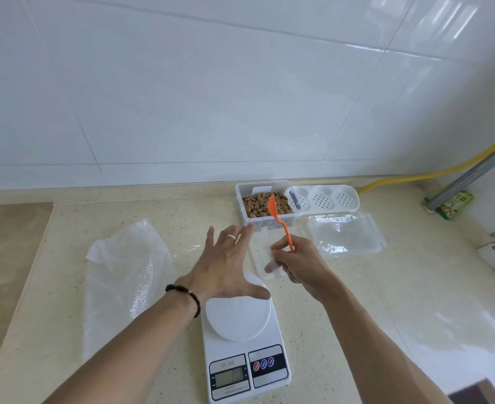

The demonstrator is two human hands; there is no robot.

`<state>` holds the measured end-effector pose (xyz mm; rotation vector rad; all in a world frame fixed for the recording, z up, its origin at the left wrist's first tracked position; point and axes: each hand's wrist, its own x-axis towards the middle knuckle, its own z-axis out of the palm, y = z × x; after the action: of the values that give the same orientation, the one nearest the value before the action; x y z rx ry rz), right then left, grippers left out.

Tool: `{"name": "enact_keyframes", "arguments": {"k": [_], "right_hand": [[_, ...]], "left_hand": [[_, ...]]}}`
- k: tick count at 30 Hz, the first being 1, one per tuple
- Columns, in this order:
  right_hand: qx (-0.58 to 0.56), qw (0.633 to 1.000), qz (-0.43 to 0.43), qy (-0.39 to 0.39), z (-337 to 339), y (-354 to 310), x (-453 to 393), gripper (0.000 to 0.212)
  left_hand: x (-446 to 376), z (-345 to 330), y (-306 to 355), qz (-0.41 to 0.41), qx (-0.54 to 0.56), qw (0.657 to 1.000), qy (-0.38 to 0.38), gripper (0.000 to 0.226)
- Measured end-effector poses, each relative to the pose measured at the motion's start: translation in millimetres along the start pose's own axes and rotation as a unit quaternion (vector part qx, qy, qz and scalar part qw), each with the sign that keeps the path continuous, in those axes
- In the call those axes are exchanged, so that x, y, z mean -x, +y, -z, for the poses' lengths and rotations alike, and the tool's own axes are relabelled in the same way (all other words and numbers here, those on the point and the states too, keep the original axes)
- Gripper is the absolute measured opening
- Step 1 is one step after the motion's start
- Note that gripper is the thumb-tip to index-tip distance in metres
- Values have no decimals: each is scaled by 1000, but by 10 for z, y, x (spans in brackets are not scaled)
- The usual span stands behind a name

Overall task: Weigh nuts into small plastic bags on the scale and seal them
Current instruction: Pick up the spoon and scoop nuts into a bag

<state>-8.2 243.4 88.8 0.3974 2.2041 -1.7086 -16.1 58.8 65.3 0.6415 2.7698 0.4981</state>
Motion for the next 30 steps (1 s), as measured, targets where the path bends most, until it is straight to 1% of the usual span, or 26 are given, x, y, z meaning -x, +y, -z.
{"name": "enact_keyframes", "arguments": {"k": [2,5,7,9,12,13,17,19,21,23,25,27,30], "right_hand": [[-23,1000,2,-18,-21,-2,-3,6],[-44,999,5,-25,45,34,-42,2],[-42,999,9,-15,119,60,-97,4],[-24,999,20,4,202,75,-182,14],[52,998,24,33,347,54,-353,36],[70,997,25,34,394,33,-413,40],[114,993,13,25,586,-68,-684,25],[177,984,21,10,697,-85,-857,25],[208,977,35,13,789,-92,-1027,25],[175,982,54,54,841,-126,-1160,22],[118,982,69,127,863,-176,-1221,25],[75,974,88,193,891,-190,-1266,26],[39,960,114,252,932,-181,-1353,18]], "left_hand": [[-80,-48,53,-13,18,999,48,132],[-170,-70,53,-33,83,988,129,109],[-222,-73,37,-40,108,981,156,98],[-297,-89,9,-29,112,979,166,94],[-433,-131,-38,-8,108,978,181,88],[-477,-142,-52,2,105,978,180,88],[-620,-196,-100,48,98,979,172,93],[-664,-205,-113,65,99,977,176,92],[-702,-193,-120,86,104,975,178,94],[-732,-169,-124,110,108,972,180,99],[-751,-154,-124,129,109,969,181,98],[-762,-147,-113,141,108,967,181,93],[-782,-158,-124,149,95,966,189,91]]}}
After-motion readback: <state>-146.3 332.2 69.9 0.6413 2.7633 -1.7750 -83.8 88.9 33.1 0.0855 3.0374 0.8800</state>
